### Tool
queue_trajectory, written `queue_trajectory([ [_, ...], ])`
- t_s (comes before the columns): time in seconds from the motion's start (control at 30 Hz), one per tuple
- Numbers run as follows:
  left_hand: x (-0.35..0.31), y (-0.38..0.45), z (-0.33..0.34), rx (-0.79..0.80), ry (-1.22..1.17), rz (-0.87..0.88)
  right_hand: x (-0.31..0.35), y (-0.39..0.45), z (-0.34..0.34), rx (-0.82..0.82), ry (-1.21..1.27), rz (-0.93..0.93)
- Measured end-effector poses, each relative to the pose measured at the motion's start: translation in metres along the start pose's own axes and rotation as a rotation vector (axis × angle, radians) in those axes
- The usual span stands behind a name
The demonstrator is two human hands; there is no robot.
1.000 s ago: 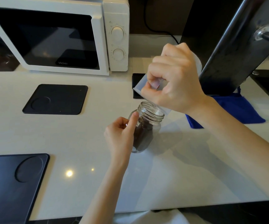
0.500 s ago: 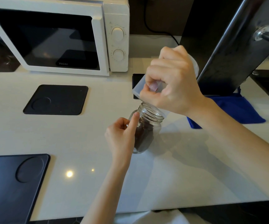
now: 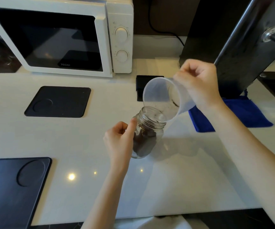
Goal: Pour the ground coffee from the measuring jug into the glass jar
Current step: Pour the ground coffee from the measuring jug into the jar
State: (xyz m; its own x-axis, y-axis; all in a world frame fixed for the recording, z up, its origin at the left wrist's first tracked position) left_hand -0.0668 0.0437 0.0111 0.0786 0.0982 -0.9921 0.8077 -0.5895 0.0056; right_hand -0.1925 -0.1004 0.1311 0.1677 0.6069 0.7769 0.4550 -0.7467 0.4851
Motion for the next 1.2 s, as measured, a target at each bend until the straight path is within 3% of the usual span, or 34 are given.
queue_trajectory([
  [0.23, 0.003, 0.007, -0.006, -0.019, 0.024, -0.002, -0.067, -0.042, -0.017, -0.385, 0.522, 0.624],
  [0.47, 0.026, 0.019, -0.02, -0.051, -0.136, -0.136, -0.095, -0.102, 0.008, -0.482, 0.783, 0.856],
  [0.57, 0.029, 0.018, -0.022, -0.07, -0.201, -0.172, -0.102, -0.114, 0.018, -0.411, 0.868, 0.904],
  [0.9, 0.034, 0.018, -0.023, -0.088, -0.26, -0.183, -0.096, -0.128, 0.032, -0.434, 0.91, 0.937],
  [1.07, 0.036, 0.018, -0.024, -0.089, -0.23, -0.171, -0.101, -0.132, 0.029, -0.443, 0.818, 0.941],
  [1.2, 0.037, 0.018, -0.025, -0.077, -0.242, -0.18, -0.108, -0.135, 0.021, -0.417, 0.563, 0.923],
])
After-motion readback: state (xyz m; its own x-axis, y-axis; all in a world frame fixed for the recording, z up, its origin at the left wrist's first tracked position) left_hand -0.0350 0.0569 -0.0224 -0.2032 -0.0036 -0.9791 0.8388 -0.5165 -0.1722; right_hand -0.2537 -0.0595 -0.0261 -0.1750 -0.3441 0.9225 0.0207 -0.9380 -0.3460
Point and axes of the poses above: each hand's wrist, its own y-axis towards the middle knuckle, its own z-axis out of the palm, x = y × z, the point moved 4 cm from there along y, towards the middle knuckle, and after that the axes turned 1 degree about x, right-handed, at the moved point
